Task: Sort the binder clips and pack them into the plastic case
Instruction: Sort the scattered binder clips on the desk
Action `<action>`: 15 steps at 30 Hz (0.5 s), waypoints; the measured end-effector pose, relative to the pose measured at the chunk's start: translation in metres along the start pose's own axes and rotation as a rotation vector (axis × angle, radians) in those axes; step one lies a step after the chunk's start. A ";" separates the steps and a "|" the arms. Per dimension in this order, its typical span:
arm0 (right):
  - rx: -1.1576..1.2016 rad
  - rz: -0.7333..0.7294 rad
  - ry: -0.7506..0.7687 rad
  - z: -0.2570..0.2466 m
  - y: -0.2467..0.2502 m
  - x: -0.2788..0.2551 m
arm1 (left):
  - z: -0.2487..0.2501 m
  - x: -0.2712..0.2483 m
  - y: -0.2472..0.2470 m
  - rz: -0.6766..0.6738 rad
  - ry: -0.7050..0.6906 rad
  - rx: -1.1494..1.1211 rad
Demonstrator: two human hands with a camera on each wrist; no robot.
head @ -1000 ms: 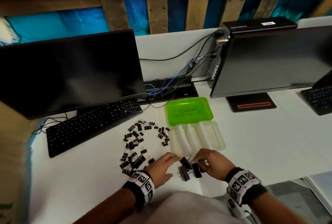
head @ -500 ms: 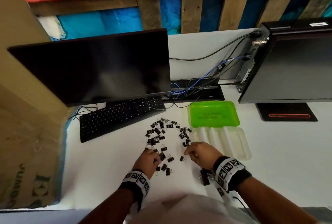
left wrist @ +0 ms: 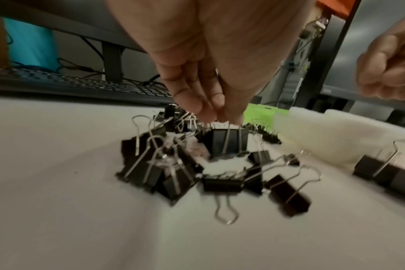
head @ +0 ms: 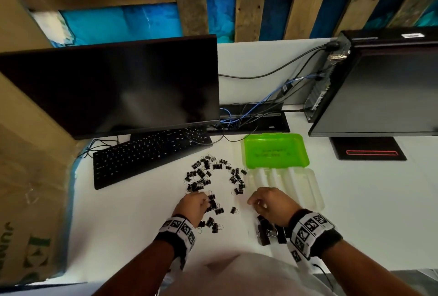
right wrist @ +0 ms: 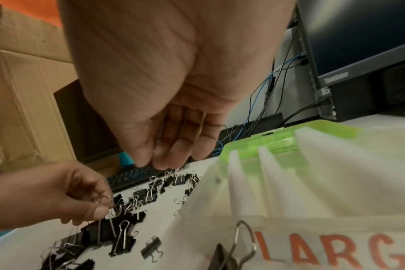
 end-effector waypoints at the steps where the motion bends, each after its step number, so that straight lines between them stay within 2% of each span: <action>1: 0.022 -0.029 0.004 -0.003 0.002 -0.005 | 0.003 0.000 0.001 0.015 -0.007 0.010; 4: -0.034 -0.215 0.137 -0.012 -0.011 -0.026 | 0.019 -0.004 0.006 0.057 -0.100 0.014; 7: -0.224 -0.303 0.292 -0.010 -0.035 -0.045 | 0.044 -0.017 0.000 -0.073 -0.244 -0.016; 11: -0.324 -0.228 0.273 0.007 -0.039 -0.053 | 0.073 -0.028 -0.029 -0.293 -0.345 -0.033; 15: -0.305 -0.195 0.205 0.026 -0.034 -0.059 | 0.092 -0.035 -0.057 -0.389 -0.400 0.000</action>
Point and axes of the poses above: each hand's wrist, its own x-axis towards the middle knuckle, its own y-axis out of the back of the hand, z = x × y, the point moved 5 cm from there along x, towards the middle knuckle, and after that the axes turned 12 degrees about z, right-handed, at the moved point
